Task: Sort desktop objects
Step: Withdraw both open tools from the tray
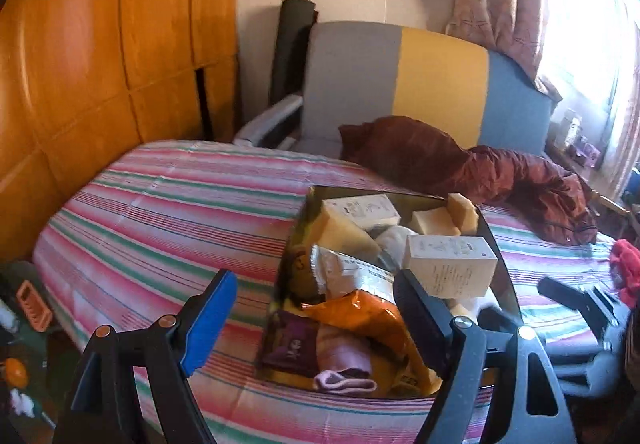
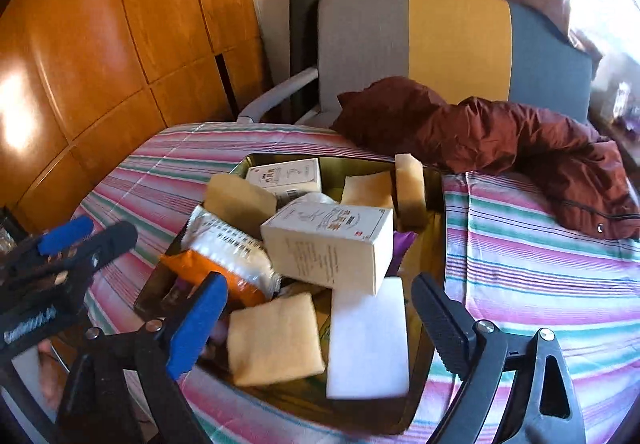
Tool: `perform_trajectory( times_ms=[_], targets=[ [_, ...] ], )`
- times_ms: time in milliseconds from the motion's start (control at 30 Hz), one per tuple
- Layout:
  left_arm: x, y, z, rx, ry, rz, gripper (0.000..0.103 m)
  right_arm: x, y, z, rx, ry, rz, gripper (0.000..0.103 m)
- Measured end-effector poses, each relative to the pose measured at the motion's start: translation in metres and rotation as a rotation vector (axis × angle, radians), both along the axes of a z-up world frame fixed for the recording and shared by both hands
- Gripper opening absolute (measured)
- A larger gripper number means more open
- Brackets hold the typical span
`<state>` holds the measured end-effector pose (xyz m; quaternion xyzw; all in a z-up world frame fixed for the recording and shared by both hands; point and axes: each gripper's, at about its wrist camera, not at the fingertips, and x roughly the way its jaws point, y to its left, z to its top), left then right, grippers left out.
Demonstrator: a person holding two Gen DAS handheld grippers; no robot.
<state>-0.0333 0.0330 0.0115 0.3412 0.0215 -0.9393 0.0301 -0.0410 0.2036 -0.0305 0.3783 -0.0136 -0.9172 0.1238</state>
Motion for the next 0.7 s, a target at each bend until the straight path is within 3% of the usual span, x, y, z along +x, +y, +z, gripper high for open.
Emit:
perform_trajectory(
  times_ms=[133,367,700],
  targets=[
    [0.009,0.007,0.005,-0.064,0.009,0.030,0.081,0.019,-0.005,-0.004,-0.001,-0.001,0.003,0.094],
    [0.015,0.013,-0.003,-0.007,-0.039,-0.018,0.077,0.044,-0.012,-0.015,0.032,0.000,0.010,0.094],
    [0.020,0.020,-0.004,-0.015,-0.040,-0.042,0.077,0.055,-0.012,-0.027,0.059,-0.019,-0.006,0.094]
  ],
)
